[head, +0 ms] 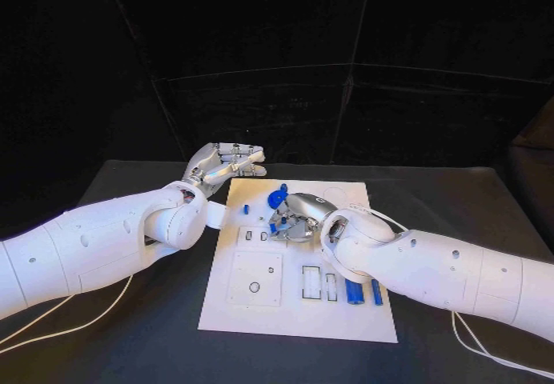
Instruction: Assemble the parts on the task board
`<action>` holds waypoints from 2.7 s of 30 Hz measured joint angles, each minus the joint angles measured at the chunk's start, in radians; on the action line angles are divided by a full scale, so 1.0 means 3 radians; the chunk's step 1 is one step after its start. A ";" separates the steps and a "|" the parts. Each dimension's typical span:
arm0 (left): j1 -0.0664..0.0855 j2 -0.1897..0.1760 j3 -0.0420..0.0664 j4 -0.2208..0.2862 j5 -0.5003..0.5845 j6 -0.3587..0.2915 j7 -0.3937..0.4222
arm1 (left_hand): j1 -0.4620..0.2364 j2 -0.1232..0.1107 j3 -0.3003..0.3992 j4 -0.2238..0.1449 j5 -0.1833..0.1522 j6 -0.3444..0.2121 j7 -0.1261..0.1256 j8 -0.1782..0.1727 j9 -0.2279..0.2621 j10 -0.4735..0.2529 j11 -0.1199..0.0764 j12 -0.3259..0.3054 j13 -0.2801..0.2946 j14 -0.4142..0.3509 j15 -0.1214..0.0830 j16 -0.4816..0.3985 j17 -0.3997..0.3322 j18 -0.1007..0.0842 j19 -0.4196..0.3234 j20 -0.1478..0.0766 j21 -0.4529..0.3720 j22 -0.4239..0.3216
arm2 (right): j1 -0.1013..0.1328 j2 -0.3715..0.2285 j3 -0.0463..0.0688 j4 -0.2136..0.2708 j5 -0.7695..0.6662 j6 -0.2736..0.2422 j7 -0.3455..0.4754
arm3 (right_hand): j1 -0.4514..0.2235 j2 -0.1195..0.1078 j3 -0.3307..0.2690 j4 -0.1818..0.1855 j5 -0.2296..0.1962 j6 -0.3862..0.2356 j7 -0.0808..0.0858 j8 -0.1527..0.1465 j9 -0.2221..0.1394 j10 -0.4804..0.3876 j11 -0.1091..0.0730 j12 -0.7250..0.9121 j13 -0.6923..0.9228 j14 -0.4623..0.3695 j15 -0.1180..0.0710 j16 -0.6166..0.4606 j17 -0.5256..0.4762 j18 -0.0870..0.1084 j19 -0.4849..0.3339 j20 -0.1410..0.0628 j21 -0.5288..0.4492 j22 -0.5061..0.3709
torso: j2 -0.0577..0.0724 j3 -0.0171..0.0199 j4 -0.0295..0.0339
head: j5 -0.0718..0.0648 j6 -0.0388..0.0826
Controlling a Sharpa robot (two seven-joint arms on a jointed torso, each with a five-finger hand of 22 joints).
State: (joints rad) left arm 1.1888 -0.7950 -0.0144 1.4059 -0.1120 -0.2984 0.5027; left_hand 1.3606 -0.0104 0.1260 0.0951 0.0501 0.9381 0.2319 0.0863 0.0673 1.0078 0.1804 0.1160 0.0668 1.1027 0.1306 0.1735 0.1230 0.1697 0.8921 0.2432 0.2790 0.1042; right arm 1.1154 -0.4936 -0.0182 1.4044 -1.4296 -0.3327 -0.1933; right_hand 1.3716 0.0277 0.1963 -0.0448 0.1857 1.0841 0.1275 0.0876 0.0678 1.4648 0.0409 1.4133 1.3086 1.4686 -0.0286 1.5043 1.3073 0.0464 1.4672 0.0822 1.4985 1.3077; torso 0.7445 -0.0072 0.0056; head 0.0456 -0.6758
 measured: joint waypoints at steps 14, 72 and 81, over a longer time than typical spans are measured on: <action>0.0000 0.0004 0.0000 -0.0009 0.0000 0.0006 -0.0003 | 0.0000 0.0000 0.0000 0.0000 0.0000 0.0000 0.0000 0.0000 0.0000 0.0000 0.0000 0.0000 0.0000 0.0000 0.0000 0.0000 0.0000 0.0000 0.0000 0.0000 0.0000 0.0000 | -0.0011 0.0028 0.0003 -0.0009 -0.0037 0.0074 -0.0021 | -0.0071 -0.0025 0.0010 0.0010 0.0000 0.0012 0.0010 0.0008 0.0002 0.0000 0.0000 0.0000 0.0000 0.0000 0.0000 0.0000 0.0000 0.0000 0.0000 0.0000 0.0000 0.0000 | 0.0000 -0.0002 0.0001 | 0.0006 -0.0016; 0.0000 0.0000 0.0000 -0.0018 0.0000 0.0016 -0.0015 | -0.0012 0.0012 0.0014 -0.0014 0.0000 0.0012 0.0012 0.0000 0.0000 0.0012 -0.0012 0.0000 0.0000 0.0000 0.0000 0.0000 0.0001 0.0000 0.0000 0.0000 0.0000 -0.0003 | -0.0015 0.0071 0.0006 -0.0022 -0.0183 0.0200 -0.0147 | -0.0378 -0.0325 0.0003 0.0013 0.0071 -0.0364 0.0105 -0.0074 -0.0014 -0.0168 0.0084 -0.0314 0.0000 -0.0012 0.0036 -0.0013 0.0001 0.0000 -0.0036 0.0036 -0.0028 -0.0001 | -0.0002 -0.0004 0.0002 | 0.0013 -0.0049; 0.0000 0.0002 0.0000 -0.0019 0.0000 0.0016 -0.0015 | -0.0012 0.0012 0.0014 -0.0014 0.0000 0.0012 0.0012 0.0000 0.0000 0.0012 -0.0012 0.0000 0.0000 0.0000 0.0000 0.0000 0.0001 0.0000 0.0000 0.0000 0.0000 -0.0006 | -0.0019 0.0062 0.0002 -0.0012 -0.0186 0.0185 -0.0149 | -0.0460 -0.0408 -0.0153 0.0056 0.0071 -0.0483 0.0105 -0.0078 0.0000 -0.0215 0.0107 -0.0363 0.0000 -0.0012 0.0060 -0.0013 0.0001 0.0000 -0.0055 0.0055 -0.0042 -0.0001 | -0.0002 -0.0002 -0.0001 | 0.0010 -0.0048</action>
State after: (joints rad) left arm 1.1887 -0.7944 -0.0144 1.4001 -0.1120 -0.2937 0.4981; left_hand 1.3570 -0.0068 0.1300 0.0910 0.0501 0.9416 0.2354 0.0863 0.0673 1.0115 0.1768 0.1161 0.0667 1.1026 0.1306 0.1735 0.1234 0.1697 0.8921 0.2432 0.2790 0.1024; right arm 1.1096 -0.4749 -0.0175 1.4009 -1.4853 -0.2773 -0.2381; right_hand 1.2335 -0.0946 0.1505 -0.0280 0.2069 0.9390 0.1591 0.0641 0.0677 1.4003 0.0731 1.3045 1.3086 1.4650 -0.0106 1.5005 1.3076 0.0464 1.4508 0.0987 1.4859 1.3074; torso 0.7439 -0.0079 0.0053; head 0.0485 -0.6903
